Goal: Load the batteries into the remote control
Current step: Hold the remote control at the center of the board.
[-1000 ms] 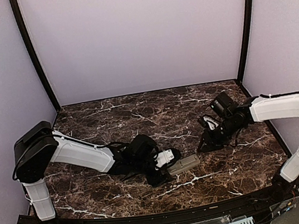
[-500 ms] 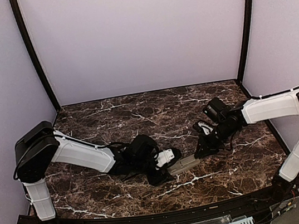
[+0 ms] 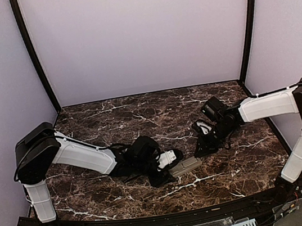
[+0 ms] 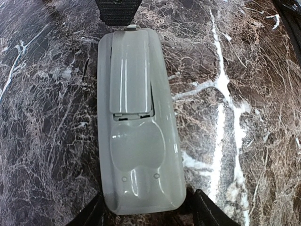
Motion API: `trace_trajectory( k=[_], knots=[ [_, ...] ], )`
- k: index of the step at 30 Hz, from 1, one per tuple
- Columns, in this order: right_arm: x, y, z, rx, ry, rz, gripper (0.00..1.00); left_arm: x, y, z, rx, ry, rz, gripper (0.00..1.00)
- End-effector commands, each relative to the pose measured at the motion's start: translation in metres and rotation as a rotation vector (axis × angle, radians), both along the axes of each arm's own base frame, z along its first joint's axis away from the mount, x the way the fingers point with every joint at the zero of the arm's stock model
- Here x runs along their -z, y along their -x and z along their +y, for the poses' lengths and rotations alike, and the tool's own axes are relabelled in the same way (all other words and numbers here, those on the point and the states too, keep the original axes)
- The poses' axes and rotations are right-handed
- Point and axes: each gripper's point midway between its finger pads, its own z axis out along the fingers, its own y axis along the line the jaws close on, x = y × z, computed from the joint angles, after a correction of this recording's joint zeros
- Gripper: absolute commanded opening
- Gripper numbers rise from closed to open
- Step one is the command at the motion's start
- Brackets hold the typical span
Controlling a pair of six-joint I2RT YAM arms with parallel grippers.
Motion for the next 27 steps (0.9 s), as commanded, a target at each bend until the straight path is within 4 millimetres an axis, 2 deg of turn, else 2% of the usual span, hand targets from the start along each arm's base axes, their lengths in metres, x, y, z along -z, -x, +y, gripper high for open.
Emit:
trace_trajectory(
  k=[1, 9, 27],
  knots=[
    [0.001, -0.002, 0.004, -0.015, 0.005, -0.011, 0.17, 0.011, 0.001, 0.006, -0.008, -0.036, 0.013, 0.60],
    [0.005, -0.001, 0.008, -0.025, -0.011, 0.006, 0.13, 0.012, 0.001, 0.006, -0.011, -0.037, 0.014, 0.58],
    [0.005, 0.000, 0.017, -0.022, -0.016, -0.007, 0.13, 0.013, 0.000, 0.007, -0.028, -0.043, 0.022, 0.58]
  ],
)
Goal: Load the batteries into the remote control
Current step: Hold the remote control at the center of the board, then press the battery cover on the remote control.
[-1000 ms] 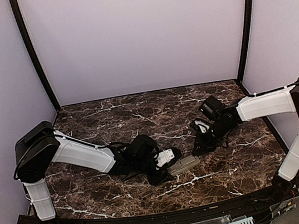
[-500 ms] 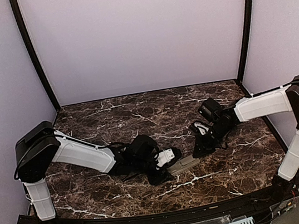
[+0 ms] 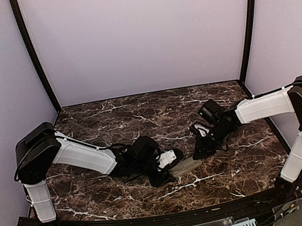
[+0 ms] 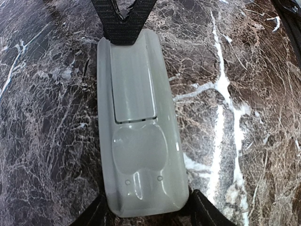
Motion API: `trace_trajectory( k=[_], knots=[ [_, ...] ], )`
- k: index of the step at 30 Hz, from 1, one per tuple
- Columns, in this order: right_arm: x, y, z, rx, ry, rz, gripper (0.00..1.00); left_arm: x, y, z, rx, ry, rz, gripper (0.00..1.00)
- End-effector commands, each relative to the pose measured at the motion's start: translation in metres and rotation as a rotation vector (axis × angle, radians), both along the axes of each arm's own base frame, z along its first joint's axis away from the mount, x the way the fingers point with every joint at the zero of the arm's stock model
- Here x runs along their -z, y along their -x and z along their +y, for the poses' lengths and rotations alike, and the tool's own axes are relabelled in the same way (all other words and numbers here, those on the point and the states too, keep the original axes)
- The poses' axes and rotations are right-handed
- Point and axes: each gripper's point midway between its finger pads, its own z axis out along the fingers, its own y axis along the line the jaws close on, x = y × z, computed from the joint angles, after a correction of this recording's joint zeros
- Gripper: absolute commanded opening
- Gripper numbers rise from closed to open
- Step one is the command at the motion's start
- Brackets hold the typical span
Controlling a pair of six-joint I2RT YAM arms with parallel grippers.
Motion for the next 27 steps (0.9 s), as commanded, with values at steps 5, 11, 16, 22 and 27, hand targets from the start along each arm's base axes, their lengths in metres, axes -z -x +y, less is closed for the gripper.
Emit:
trace_trajectory(
  k=[5, 11, 16, 22, 27],
  knots=[
    [-0.004, -0.003, 0.015, -0.003, -0.022, -0.031, 0.13, 0.013, 0.000, 0.008, -0.023, -0.051, 0.019, 0.58],
    [0.003, 0.003, 0.016, -0.015, -0.015, -0.020, 0.13, 0.014, 0.000, 0.008, -0.022, -0.052, 0.020, 0.57],
    [0.005, 0.004, 0.012, -0.021, 0.020, -0.033, 0.19, 0.014, 0.000, 0.008, -0.023, -0.052, 0.022, 0.55],
    [0.000, 0.001, 0.006, -0.035, 0.065, -0.064, 0.27, 0.014, 0.000, 0.008, -0.028, -0.053, 0.024, 0.55],
    [-0.005, -0.003, 0.005, -0.048, 0.088, -0.087, 0.32, 0.014, 0.000, 0.008, -0.028, -0.051, 0.025, 0.55]
  ],
)
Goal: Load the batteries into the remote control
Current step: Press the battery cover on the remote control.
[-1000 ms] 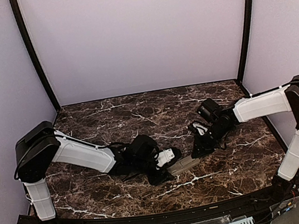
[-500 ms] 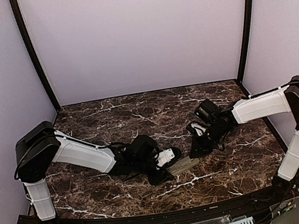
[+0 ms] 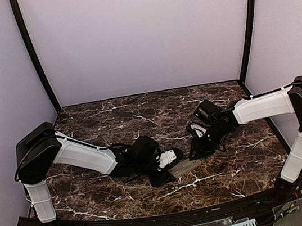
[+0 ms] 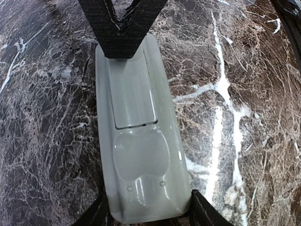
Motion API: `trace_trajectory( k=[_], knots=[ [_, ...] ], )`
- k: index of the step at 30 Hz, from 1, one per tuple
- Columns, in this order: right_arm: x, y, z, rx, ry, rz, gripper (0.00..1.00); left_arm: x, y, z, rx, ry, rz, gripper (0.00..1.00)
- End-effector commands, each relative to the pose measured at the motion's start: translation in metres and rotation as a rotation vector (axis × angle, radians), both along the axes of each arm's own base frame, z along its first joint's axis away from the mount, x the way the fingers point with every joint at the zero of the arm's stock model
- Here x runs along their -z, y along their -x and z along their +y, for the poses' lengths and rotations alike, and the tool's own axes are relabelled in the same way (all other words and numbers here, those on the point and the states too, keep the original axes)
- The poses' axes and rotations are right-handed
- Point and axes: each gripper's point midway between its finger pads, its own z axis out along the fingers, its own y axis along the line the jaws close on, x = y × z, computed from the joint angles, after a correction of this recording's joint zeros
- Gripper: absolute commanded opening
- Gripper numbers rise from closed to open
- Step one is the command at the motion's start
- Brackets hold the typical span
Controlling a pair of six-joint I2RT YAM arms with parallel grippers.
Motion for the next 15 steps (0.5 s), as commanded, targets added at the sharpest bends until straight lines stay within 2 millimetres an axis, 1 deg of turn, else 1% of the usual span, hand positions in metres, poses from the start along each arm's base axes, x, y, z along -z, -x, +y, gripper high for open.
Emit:
trace_trajectory(
  k=[1, 5, 7, 8, 11, 13, 14, 15],
  knots=[
    [-0.003, -0.004, -0.005, -0.017, 0.054, -0.032, 0.34, 0.013, 0.001, 0.008, -0.014, -0.051, 0.016, 0.55],
    [-0.009, -0.005, -0.005, -0.027, 0.064, -0.043, 0.36, 0.014, 0.001, 0.009, -0.018, -0.054, 0.018, 0.55],
    [-0.016, -0.009, -0.006, -0.031, 0.074, -0.063, 0.36, 0.014, 0.001, 0.009, -0.020, -0.054, 0.018, 0.55],
    [-0.024, -0.013, -0.005, -0.032, 0.077, -0.083, 0.33, 0.014, 0.001, 0.009, -0.020, -0.054, 0.019, 0.55],
    [-0.041, -0.018, -0.004, -0.042, 0.068, -0.118, 0.16, 0.014, 0.001, 0.009, -0.021, -0.053, 0.019, 0.55],
    [-0.048, -0.014, 0.004, -0.059, 0.015, -0.108, 0.04, 0.014, 0.001, 0.009, -0.022, -0.054, 0.019, 0.55],
    [-0.050, -0.011, 0.009, -0.064, -0.019, -0.093, 0.00, 0.014, 0.000, 0.009, -0.023, -0.053, 0.018, 0.55],
    [-0.051, -0.008, 0.014, -0.070, -0.049, -0.075, 0.00, 0.014, 0.000, 0.009, -0.023, -0.053, 0.018, 0.55]
  ],
)
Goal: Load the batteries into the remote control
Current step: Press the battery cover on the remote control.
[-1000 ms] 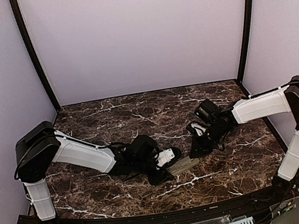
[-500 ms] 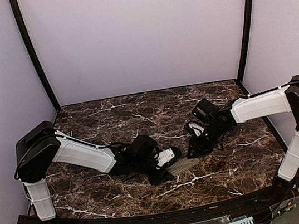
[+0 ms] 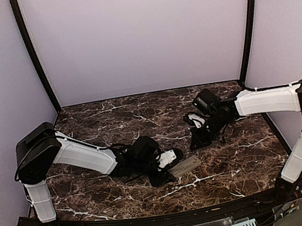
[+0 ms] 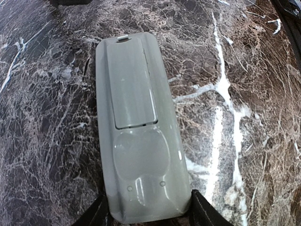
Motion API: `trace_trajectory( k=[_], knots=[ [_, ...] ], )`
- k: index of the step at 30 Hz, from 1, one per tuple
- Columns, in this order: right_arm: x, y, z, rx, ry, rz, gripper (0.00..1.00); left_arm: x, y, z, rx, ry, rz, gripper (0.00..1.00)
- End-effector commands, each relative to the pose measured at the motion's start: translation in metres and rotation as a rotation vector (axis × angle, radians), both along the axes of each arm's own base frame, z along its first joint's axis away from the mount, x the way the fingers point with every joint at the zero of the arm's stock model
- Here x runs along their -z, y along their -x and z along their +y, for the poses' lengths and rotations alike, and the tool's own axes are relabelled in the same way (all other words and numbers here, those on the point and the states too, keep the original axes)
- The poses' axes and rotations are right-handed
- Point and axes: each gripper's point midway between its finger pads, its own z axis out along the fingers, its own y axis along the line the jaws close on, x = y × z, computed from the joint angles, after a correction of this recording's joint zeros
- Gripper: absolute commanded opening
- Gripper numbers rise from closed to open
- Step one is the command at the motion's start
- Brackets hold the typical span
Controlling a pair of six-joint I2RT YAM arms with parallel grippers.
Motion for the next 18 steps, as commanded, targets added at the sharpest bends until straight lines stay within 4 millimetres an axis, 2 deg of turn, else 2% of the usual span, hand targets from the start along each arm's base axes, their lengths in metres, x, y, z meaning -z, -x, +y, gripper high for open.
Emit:
trace_trajectory(
  k=[1, 8, 10, 14, 16, 18],
  knots=[
    [-0.016, 0.011, 0.015, -0.040, -0.100, 0.030, 0.00, 0.014, 0.001, 0.009, -0.018, -0.054, 0.017, 0.55],
    [0.001, 0.014, 0.018, -0.018, -0.121, 0.060, 0.00, 0.014, 0.001, 0.010, -0.025, -0.056, 0.021, 0.55],
    [0.016, 0.015, 0.015, -0.014, -0.094, 0.078, 0.00, 0.014, 0.001, 0.010, -0.025, -0.057, 0.021, 0.55],
    [0.059, 0.023, 0.000, 0.004, 0.005, 0.138, 0.00, 0.015, 0.001, 0.010, -0.028, -0.058, 0.022, 0.55],
    [0.070, 0.026, -0.006, 0.011, 0.036, 0.149, 0.00, 0.015, 0.000, 0.010, -0.033, -0.059, 0.023, 0.55],
    [0.073, 0.028, -0.008, 0.008, 0.043, 0.153, 0.00, 0.015, 0.000, 0.010, -0.035, -0.059, 0.024, 0.55]
  ],
)
